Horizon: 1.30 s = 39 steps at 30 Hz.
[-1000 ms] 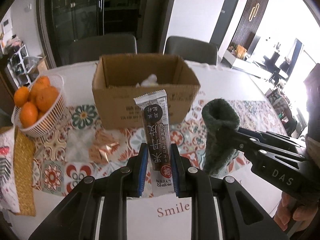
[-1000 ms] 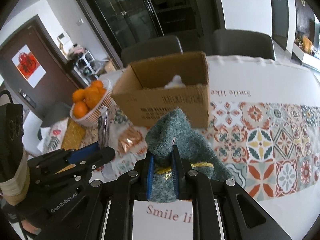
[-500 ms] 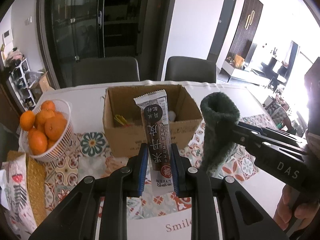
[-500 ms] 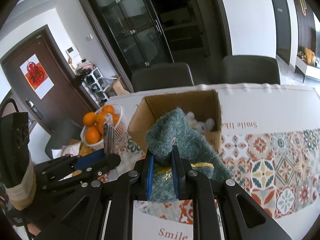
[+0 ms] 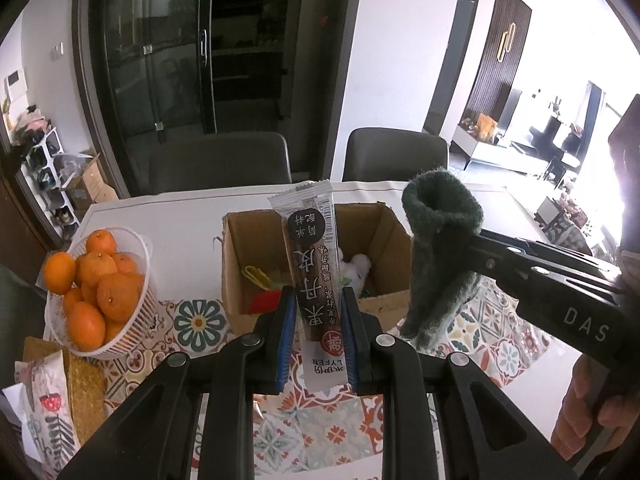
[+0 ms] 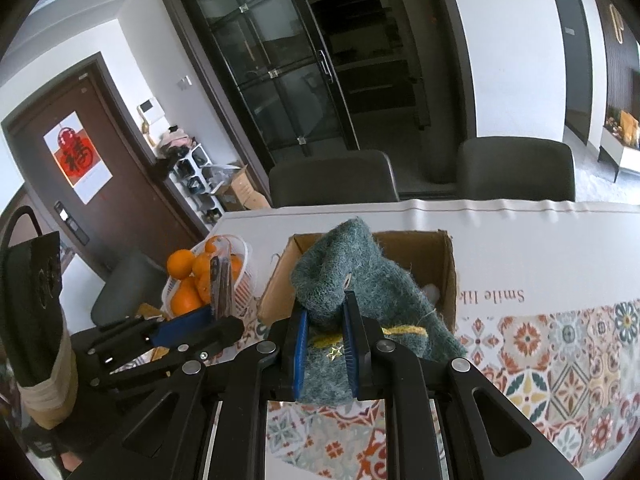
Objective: Organize soft objects
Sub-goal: 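Lift the sock with the right gripper over the box while the left carries the snack stick, then open the right gripper to drop the sock while the left releases the snack stick into the box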
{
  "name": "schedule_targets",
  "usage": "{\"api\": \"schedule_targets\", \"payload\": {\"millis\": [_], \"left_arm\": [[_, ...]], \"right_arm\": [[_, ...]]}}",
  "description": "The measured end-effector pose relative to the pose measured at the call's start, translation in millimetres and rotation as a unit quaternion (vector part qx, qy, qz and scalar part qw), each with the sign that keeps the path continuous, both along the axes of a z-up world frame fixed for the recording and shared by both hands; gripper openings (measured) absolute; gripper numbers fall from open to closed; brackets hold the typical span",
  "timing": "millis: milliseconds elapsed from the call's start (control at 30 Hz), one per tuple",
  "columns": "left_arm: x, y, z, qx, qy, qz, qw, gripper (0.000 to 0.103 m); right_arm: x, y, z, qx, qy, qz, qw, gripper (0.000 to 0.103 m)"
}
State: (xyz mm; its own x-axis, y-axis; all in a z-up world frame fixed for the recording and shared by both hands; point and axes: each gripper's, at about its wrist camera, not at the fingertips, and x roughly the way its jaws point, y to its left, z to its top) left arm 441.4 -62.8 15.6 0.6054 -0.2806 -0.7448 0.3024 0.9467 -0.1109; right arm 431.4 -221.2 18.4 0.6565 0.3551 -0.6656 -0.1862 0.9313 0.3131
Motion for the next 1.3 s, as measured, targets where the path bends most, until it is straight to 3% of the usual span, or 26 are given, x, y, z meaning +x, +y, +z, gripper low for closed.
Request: {"api": "schedule_targets", "payload": {"millis": [500,833,1133,1200,1267,1300], "left_arm": [[74,-3,-31,0.016,0.035,0.01,0.9992,0.022],[120,-11,-84,0.047,0.094,0.005,0.9945,0.022],[134,-19,-122,0.072,0.153,-0.008,0.9856,0.024],[135,-21,-126,0.079,0.164,-0.01,0.9833,0.029],[135,-20,-126,0.082,0.164,-0.005,0.983,0.045],[135,-19,-125,0.084,0.161,-0.001,0.9834,0.047]], "right_arm": [[67,2,-25,-0.011,0.021,0.014,1.0,0.017],[108,1,-81,-0.02,0.093,0.023,0.995,0.017],[131,-5,-125,-0.02,0.154,0.028,0.988,0.019],[133,-5,-130,-0.022,0.158,0.027,0.987,0.024],[134,-7,-131,-0.026,0.157,0.022,0.987,0.035],[134,-7,-130,-0.031,0.155,0.017,0.987,0.038]]}}
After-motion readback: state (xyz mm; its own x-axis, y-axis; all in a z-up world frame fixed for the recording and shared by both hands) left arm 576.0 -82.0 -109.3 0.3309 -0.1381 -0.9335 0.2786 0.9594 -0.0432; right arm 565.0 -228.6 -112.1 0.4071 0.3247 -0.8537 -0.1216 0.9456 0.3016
